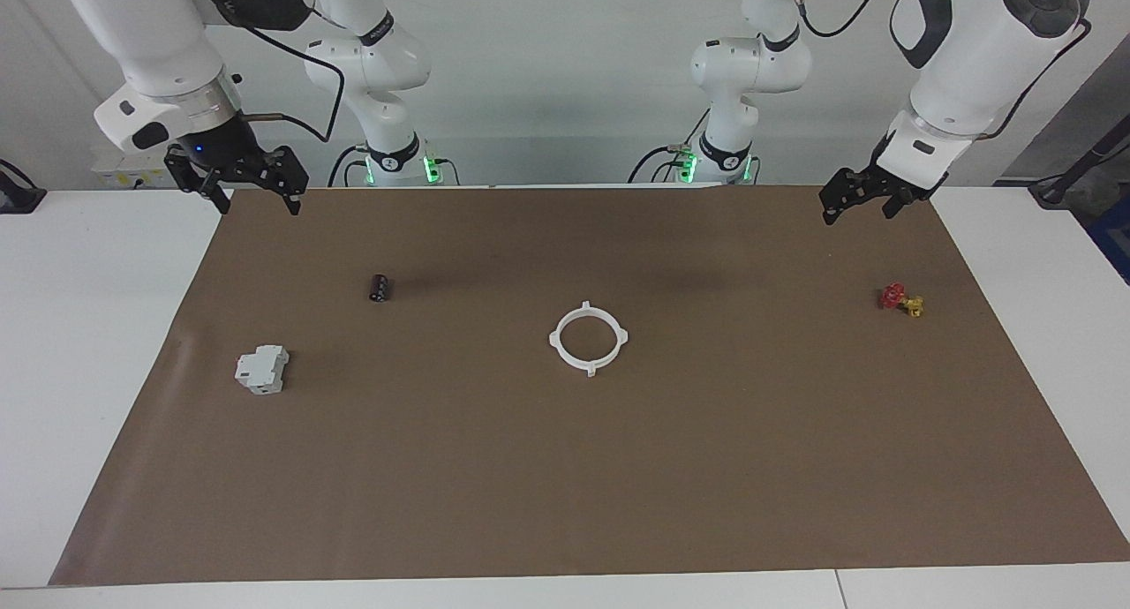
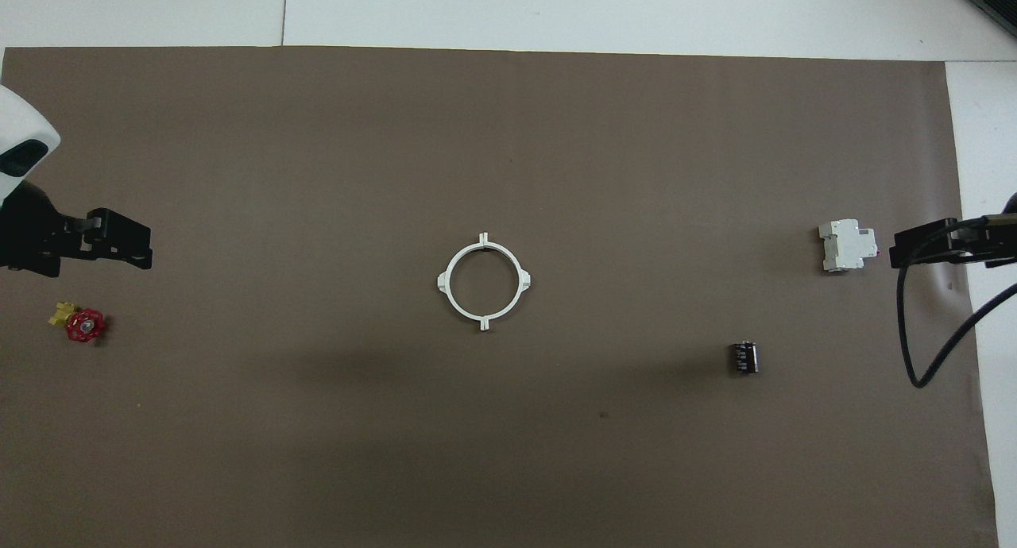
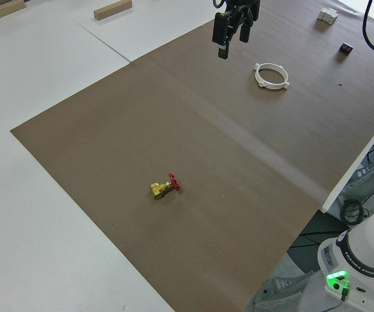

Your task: Assemble drain pipe with both arms

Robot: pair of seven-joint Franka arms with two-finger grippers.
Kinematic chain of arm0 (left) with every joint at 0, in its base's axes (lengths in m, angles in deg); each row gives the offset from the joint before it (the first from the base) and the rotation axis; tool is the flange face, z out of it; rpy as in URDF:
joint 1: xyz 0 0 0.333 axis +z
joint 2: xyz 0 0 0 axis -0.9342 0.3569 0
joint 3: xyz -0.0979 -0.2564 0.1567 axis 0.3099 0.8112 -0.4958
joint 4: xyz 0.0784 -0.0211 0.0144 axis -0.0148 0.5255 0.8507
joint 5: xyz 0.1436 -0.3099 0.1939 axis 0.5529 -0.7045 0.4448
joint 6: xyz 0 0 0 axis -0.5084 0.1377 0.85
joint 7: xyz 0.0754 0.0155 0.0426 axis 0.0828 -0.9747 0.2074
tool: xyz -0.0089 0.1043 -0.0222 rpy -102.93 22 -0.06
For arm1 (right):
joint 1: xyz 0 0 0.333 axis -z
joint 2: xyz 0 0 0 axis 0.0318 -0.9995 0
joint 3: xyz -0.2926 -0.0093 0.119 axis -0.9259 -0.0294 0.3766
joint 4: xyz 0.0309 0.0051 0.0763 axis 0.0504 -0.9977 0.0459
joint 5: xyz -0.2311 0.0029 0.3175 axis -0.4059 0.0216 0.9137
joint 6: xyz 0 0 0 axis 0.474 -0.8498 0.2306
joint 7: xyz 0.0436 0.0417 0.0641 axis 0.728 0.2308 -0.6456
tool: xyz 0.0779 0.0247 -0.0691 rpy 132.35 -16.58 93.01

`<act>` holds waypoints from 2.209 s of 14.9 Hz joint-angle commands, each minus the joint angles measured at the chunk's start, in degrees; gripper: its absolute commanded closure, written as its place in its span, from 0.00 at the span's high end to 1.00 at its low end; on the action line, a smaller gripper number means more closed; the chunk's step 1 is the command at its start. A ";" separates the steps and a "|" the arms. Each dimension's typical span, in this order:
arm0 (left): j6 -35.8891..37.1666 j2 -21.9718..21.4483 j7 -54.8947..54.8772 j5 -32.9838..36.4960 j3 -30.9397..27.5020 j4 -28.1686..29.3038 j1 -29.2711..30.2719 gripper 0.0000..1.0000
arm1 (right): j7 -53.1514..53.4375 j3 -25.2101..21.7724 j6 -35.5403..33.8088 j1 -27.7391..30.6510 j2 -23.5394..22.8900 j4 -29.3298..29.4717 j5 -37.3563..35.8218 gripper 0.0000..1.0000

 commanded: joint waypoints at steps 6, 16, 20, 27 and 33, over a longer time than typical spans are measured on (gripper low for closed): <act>-1.09 0.21 0.62 -0.48 -1.38 -0.82 -1.24 1.00 | -1.43 0.26 -0.45 0.80 0.60 -0.30 0.80 1.00; -4.25 0.03 0.35 -0.48 -1.47 -0.82 -0.97 1.00 | -1.43 0.26 -0.45 0.80 0.60 -0.30 0.80 1.00; -5.31 -0.05 0.35 -0.74 -0.94 -0.73 -0.97 1.00 | -1.43 0.34 -0.45 0.80 0.60 -0.30 0.80 1.00; -5.83 -0.05 0.27 -2.94 -1.03 -0.64 -0.97 1.00 | -1.43 0.34 -0.45 0.80 0.60 -0.30 0.80 1.00; -5.75 -0.05 0.27 -2.85 -1.12 -0.64 -0.97 1.00 | -1.43 0.26 -0.45 0.80 0.60 -0.30 0.80 1.00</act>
